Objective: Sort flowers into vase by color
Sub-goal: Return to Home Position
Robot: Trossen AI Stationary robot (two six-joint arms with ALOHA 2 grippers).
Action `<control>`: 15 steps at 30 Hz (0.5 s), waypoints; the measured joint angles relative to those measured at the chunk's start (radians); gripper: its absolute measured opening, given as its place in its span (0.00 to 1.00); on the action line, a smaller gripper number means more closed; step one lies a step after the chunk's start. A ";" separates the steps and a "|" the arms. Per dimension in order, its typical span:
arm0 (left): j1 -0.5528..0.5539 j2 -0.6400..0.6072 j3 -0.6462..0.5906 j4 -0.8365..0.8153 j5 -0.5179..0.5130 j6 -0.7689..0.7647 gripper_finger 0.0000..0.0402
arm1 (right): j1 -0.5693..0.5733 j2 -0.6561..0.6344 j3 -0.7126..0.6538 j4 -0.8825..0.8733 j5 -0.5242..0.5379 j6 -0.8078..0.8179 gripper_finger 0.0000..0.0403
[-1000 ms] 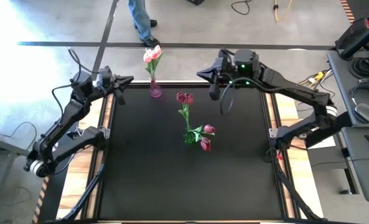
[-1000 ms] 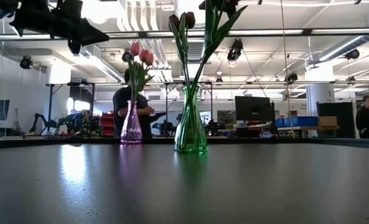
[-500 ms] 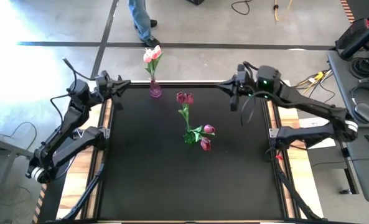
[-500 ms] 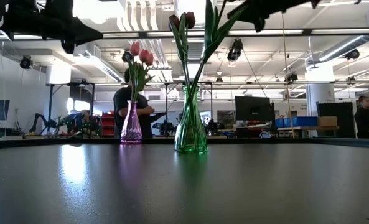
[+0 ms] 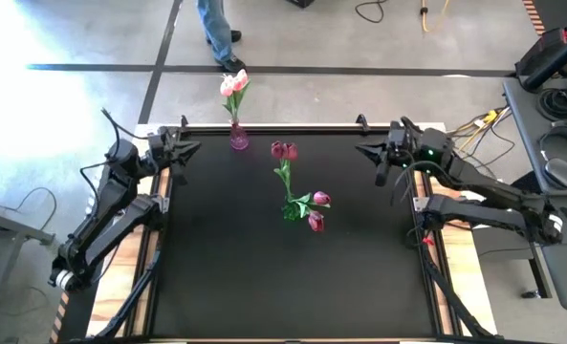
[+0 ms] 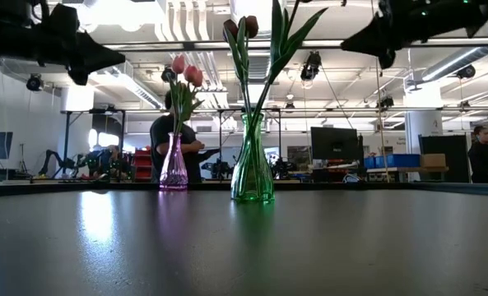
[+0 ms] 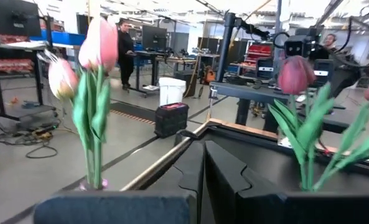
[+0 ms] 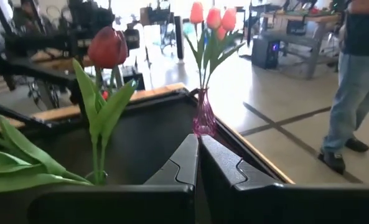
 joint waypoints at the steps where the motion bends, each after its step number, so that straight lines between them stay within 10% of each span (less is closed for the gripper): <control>1: 0.000 -0.019 -0.017 0.000 0.005 -0.010 0.00 | 0.000 -0.026 -0.023 0.013 0.008 0.012 0.02; 15: -0.002 -0.339 -0.094 -0.123 0.044 -0.175 0.00 | 0.001 -0.319 -0.323 0.053 0.011 0.068 0.02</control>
